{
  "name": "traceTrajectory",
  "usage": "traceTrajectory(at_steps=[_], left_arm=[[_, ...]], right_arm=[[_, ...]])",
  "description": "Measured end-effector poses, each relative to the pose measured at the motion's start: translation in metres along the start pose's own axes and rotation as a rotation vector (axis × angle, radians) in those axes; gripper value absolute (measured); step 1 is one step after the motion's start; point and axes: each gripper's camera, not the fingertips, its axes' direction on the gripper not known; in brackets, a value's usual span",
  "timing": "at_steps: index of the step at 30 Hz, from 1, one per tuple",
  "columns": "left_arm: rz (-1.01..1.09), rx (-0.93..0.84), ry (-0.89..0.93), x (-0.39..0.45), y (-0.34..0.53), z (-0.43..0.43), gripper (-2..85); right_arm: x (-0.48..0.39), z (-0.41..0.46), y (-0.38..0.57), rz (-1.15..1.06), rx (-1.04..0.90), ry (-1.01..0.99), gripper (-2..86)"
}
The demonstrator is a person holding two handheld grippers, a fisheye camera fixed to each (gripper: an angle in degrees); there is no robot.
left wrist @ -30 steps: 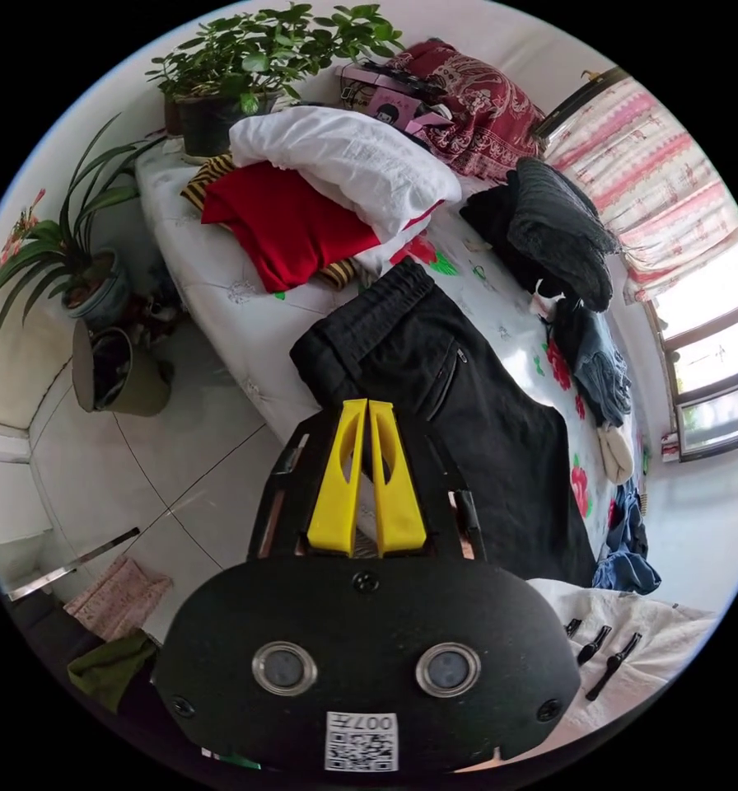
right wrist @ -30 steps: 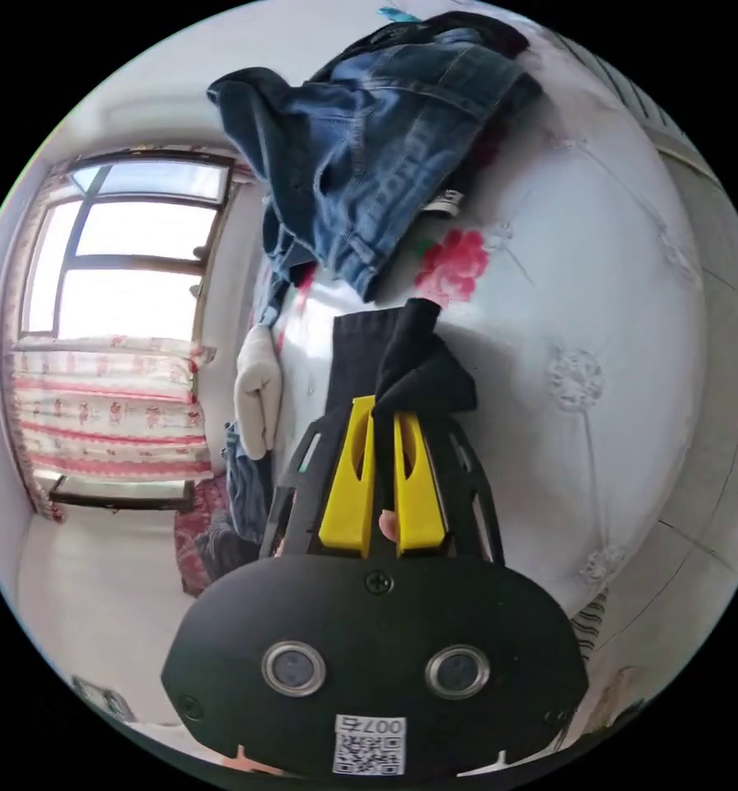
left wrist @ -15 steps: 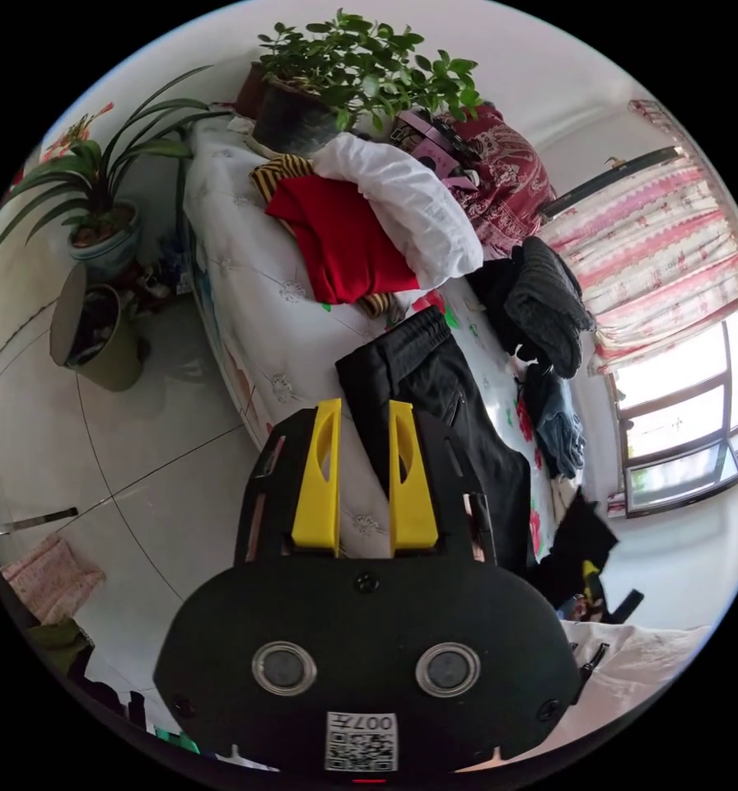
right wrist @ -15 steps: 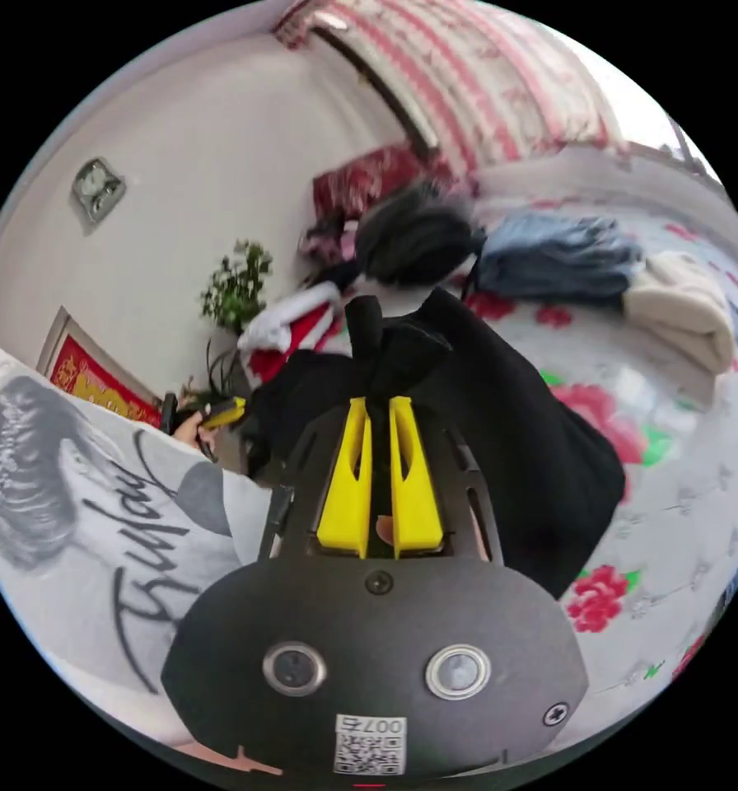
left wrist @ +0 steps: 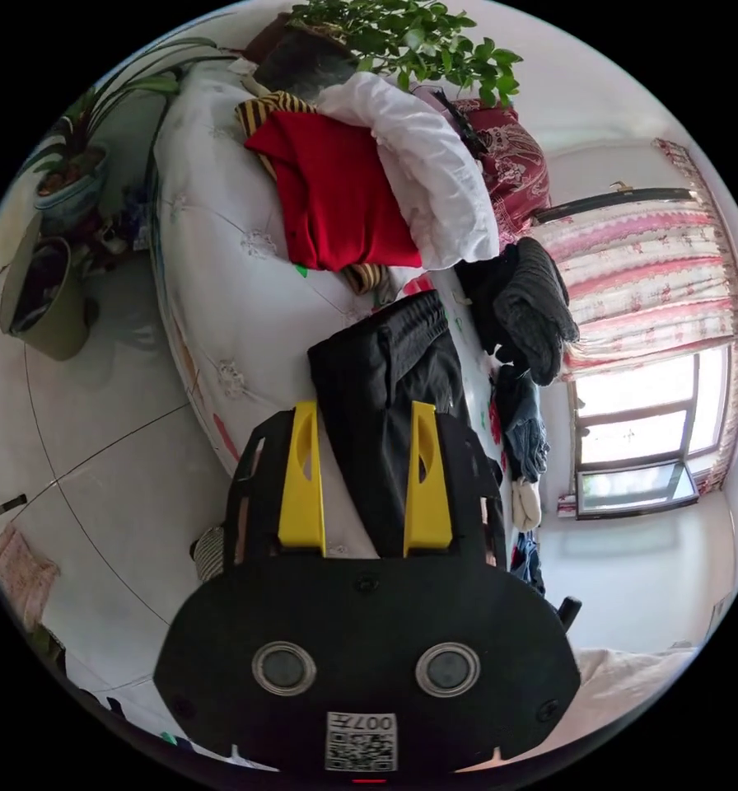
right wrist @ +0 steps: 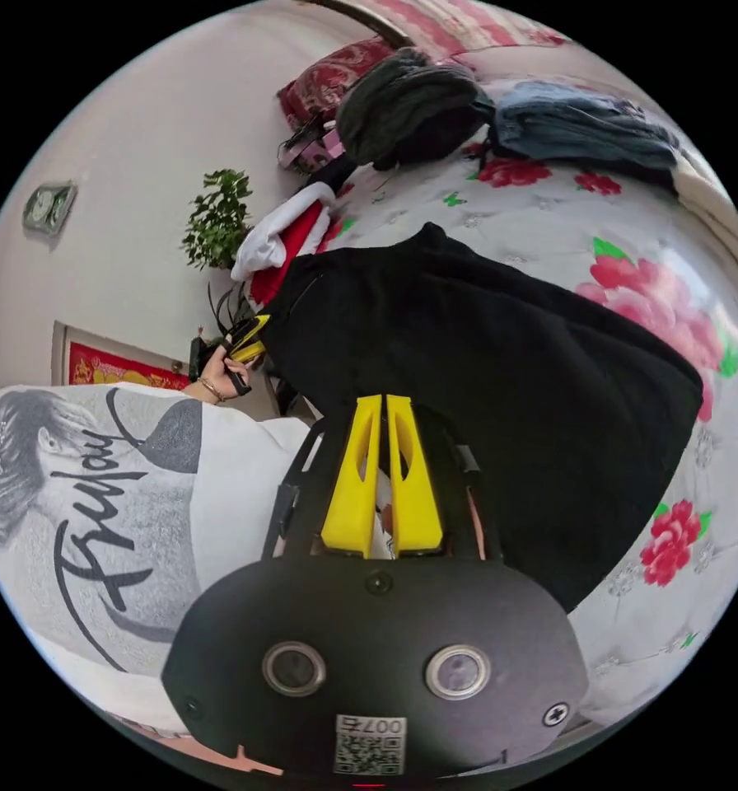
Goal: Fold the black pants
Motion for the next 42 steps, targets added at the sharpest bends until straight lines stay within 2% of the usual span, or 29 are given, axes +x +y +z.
traceTrajectory(at_steps=[6,9,12,15,17,18,20,21,23,24,26,29,33,35,38,42], left_arm=[[-0.064,-0.043,-0.021,-0.008,-0.020,0.010,11.4],[0.018,-0.003,-0.030,0.010,-0.017,0.005,8.8],[0.172,0.061,0.085,0.053,-0.007,-0.008,7.3],[0.462,0.012,0.167,0.137,0.009,-0.011,6.9],[0.786,-0.064,0.229,0.221,0.040,-0.009,6.8],[0.873,-0.088,0.251,0.242,0.052,-0.008,6.8],[1.204,-0.228,0.368,0.316,0.109,0.005,6.8],[1.275,-0.277,0.399,0.331,0.125,0.012,6.9],[1.492,-0.505,0.503,0.374,0.194,0.053,7.6],[1.510,-0.567,0.525,0.379,0.210,0.067,7.9],[1.487,-0.808,0.514,0.386,0.261,0.129,9.4],[1.378,-0.890,0.395,0.376,0.275,0.174,10.5],[1.234,-0.805,0.223,0.347,0.238,0.188,10.9],[1.068,-0.737,0.100,0.317,0.199,0.193,11.4],[0.875,-0.693,0.020,0.284,0.164,0.201,12.3],[0.773,-0.753,0.023,0.268,0.165,0.230,13.8]], right_arm=[[0.019,-0.025,0.023,0.093,0.074,-0.021,-0.3],[0.030,-0.044,0.028,0.148,0.125,-0.025,-0.3],[0.045,-0.063,0.032,0.214,0.185,-0.045,-0.3],[0.060,-0.085,0.038,0.271,0.249,-0.071,-0.3],[0.068,-0.101,0.042,0.298,0.292,-0.066,-0.2],[0.074,-0.113,0.047,0.322,0.323,-0.054,-0.2],[0.086,-0.130,0.056,0.367,0.381,-0.043,-0.2],[0.094,-0.141,0.064,0.398,0.423,-0.044,-0.1],[0.109,-0.156,0.079,0.458,0.484,-0.047,0.0],[0.118,-0.164,0.090,0.498,0.528,-0.056,0.3],[0.131,-0.173,0.106,0.553,0.577,-0.075,0.9],[0.147,-0.182,0.128,0.608,0.621,-0.115,2.8],[0.170,-0.181,0.146,0.660,0.594,-0.154,5.9],[0.182,-0.176,0.148,0.679,0.570,-0.193,7.2],[0.198,-0.167,0.139,0.688,0.532,-0.251,8.3],[0.212,-0.148,0.101,0.642,0.391,-0.262,8.1]])
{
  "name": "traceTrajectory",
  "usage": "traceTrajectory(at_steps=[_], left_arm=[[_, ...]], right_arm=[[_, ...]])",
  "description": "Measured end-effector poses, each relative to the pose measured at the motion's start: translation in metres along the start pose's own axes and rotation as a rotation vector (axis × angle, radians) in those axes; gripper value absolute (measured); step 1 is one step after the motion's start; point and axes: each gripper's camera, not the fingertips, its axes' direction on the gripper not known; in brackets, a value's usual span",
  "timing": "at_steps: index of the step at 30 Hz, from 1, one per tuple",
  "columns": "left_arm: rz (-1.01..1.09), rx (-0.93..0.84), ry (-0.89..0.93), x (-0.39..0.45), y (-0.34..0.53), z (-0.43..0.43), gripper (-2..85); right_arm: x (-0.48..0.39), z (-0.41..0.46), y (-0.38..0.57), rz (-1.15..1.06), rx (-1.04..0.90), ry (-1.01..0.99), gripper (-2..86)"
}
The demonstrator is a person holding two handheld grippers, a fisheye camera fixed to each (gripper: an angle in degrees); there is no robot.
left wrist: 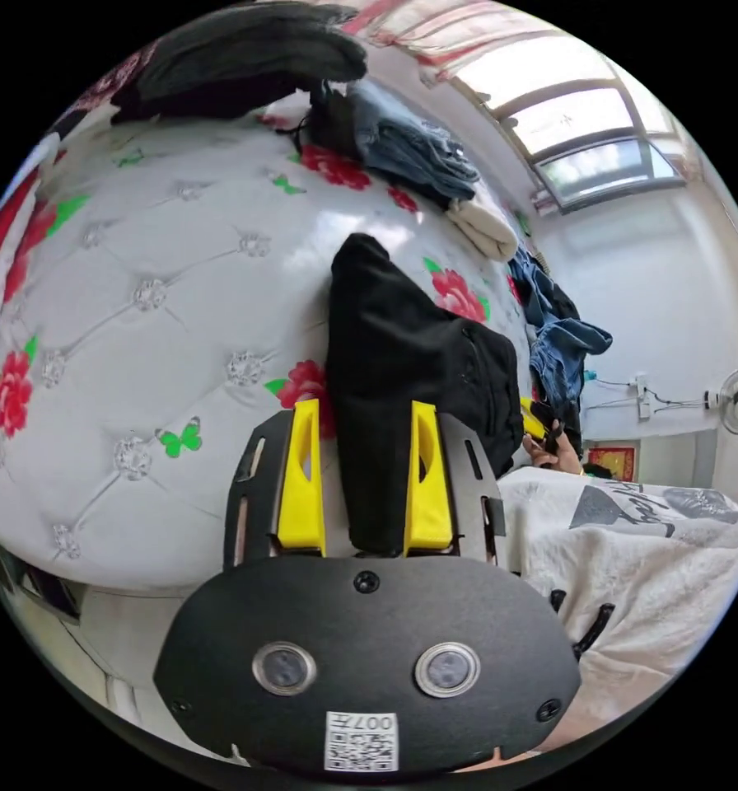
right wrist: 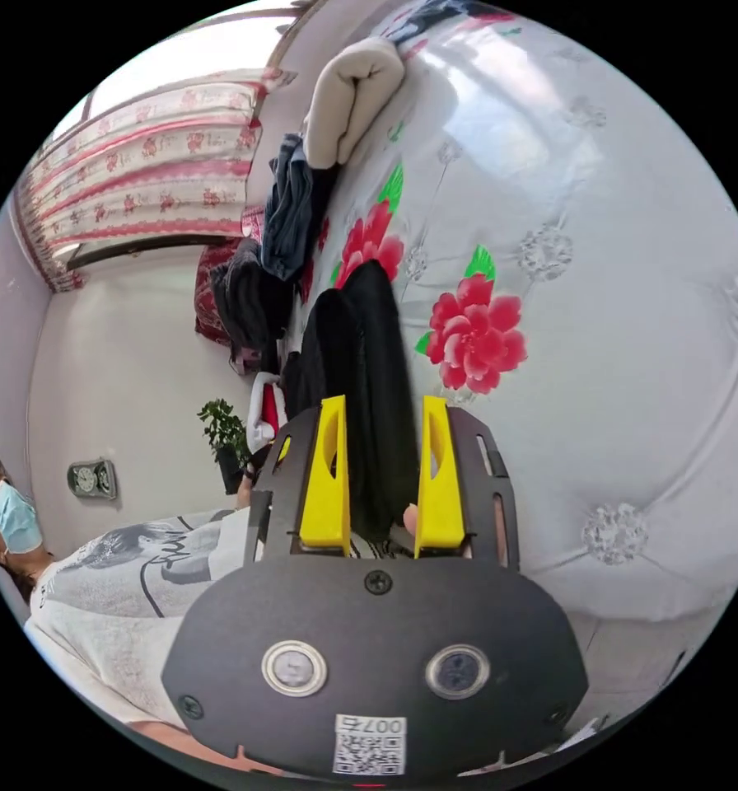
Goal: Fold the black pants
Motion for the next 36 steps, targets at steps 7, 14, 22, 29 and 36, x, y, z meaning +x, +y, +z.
traceTrajectory(at_steps=[7,14,22,29,36], left_arm=[[-0.001,-0.133,0.068,0.009,-0.034,0.049,6.3],[0.157,0.078,0.251,0.082,-0.113,-0.005,3.7],[0.290,0.312,0.236,0.157,-0.283,-0.075,3.9],[0.165,0.308,-0.360,0.143,-0.360,-0.013,3.2],[0.297,-0.097,-0.574,0.140,-0.260,0.125,3.8]], right_arm=[[-0.018,0.042,-0.039,-0.024,-0.221,0.057,4.3],[-0.123,0.029,-0.100,-0.302,-0.248,0.019,1.9],[-0.281,-0.002,-0.240,-0.554,-0.009,0.023,1.9],[-0.277,0.095,-0.307,-0.523,0.210,0.520,1.7],[-0.126,0.247,-0.224,-0.537,-0.079,0.929,0.1]])
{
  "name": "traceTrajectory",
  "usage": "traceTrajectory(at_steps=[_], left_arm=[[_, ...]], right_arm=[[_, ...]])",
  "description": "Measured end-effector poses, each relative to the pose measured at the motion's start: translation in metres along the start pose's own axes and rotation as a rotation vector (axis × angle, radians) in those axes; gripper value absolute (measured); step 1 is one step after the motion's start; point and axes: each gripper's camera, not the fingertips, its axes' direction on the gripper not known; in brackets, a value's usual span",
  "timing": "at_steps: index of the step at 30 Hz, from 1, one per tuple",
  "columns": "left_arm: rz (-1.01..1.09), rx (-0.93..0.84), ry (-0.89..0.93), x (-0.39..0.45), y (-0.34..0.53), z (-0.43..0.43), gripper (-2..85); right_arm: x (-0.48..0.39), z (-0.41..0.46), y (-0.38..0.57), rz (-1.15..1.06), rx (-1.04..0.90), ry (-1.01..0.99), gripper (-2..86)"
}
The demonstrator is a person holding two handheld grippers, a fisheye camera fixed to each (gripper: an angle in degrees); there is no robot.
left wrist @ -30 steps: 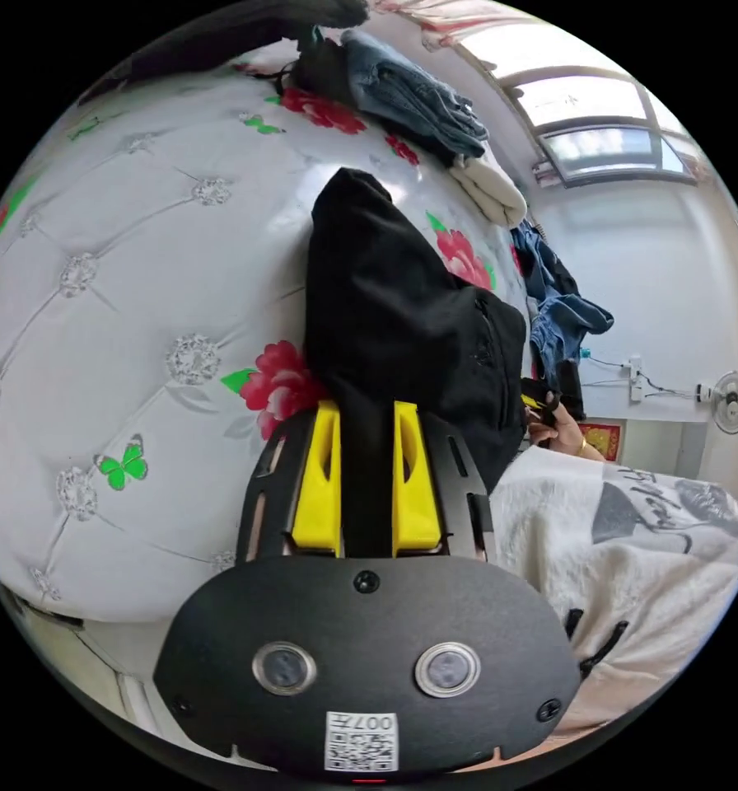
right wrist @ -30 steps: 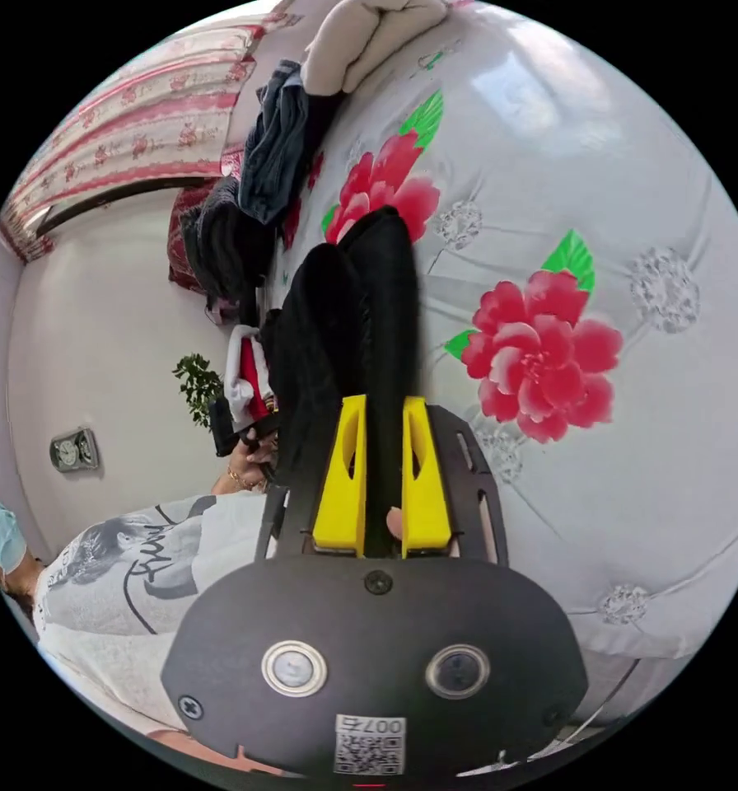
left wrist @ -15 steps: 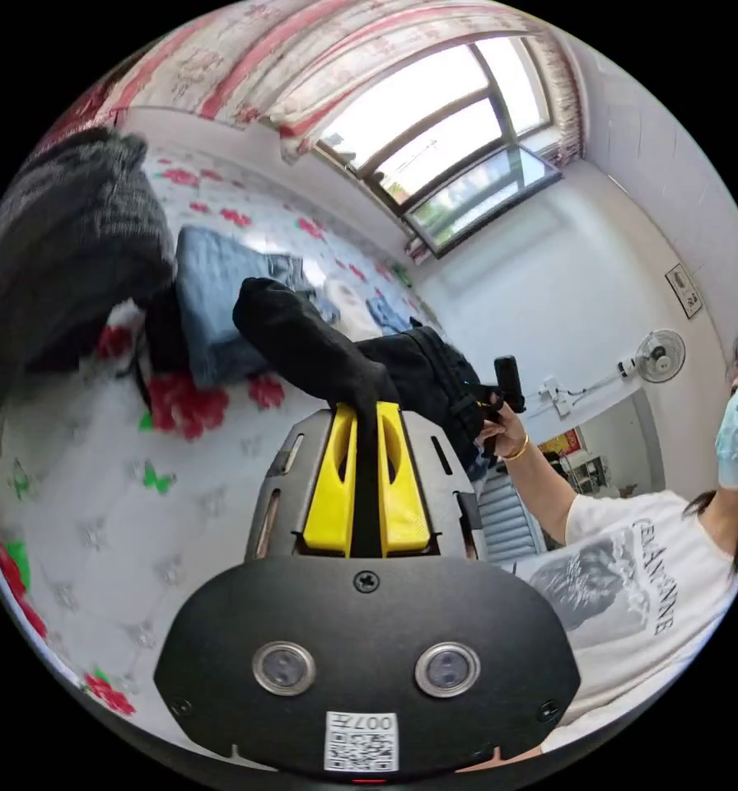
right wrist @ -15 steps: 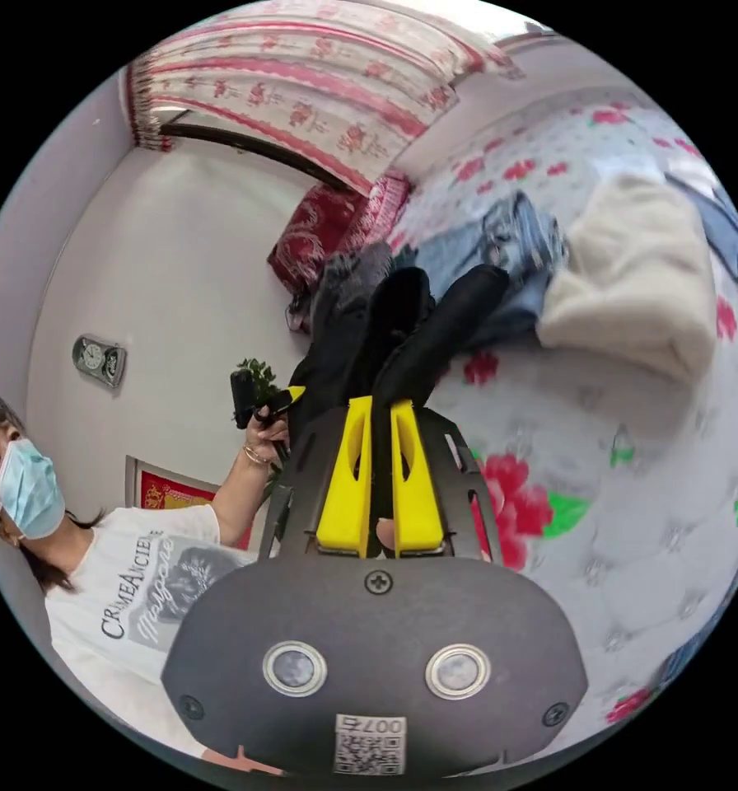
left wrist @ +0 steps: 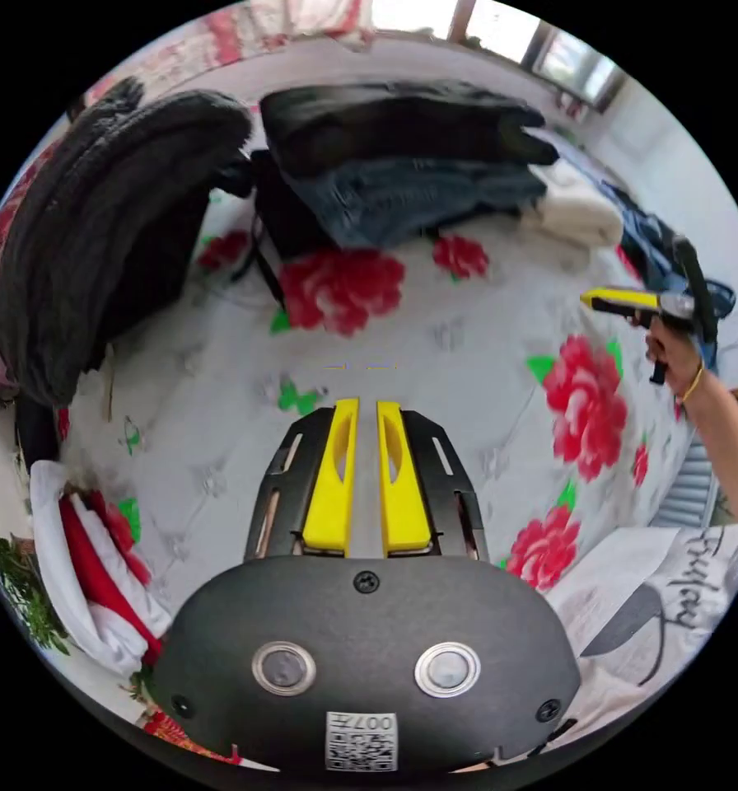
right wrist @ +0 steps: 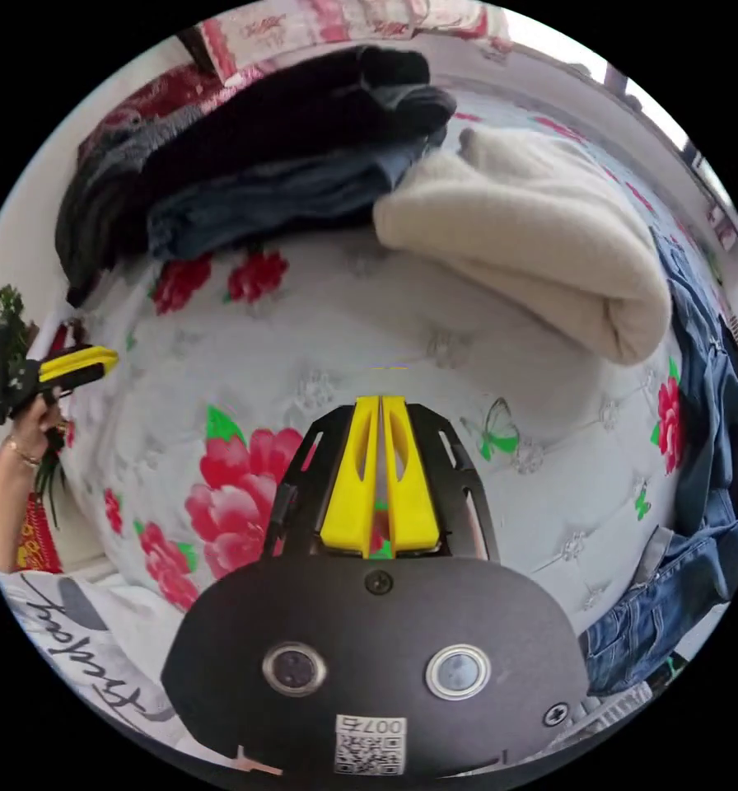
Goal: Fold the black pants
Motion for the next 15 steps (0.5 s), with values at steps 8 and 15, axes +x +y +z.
traceTrajectory(at_steps=[8,15], left_arm=[[0.118,-0.128,-0.112,0.071,0.021,0.021,-0.3],[0.161,-0.171,-0.176,0.079,0.014,0.019,-0.7]], right_arm=[[0.045,-0.002,0.024,0.230,0.091,-0.207,1.0],[0.151,-0.084,0.168,0.395,0.218,0.526,7.7]])
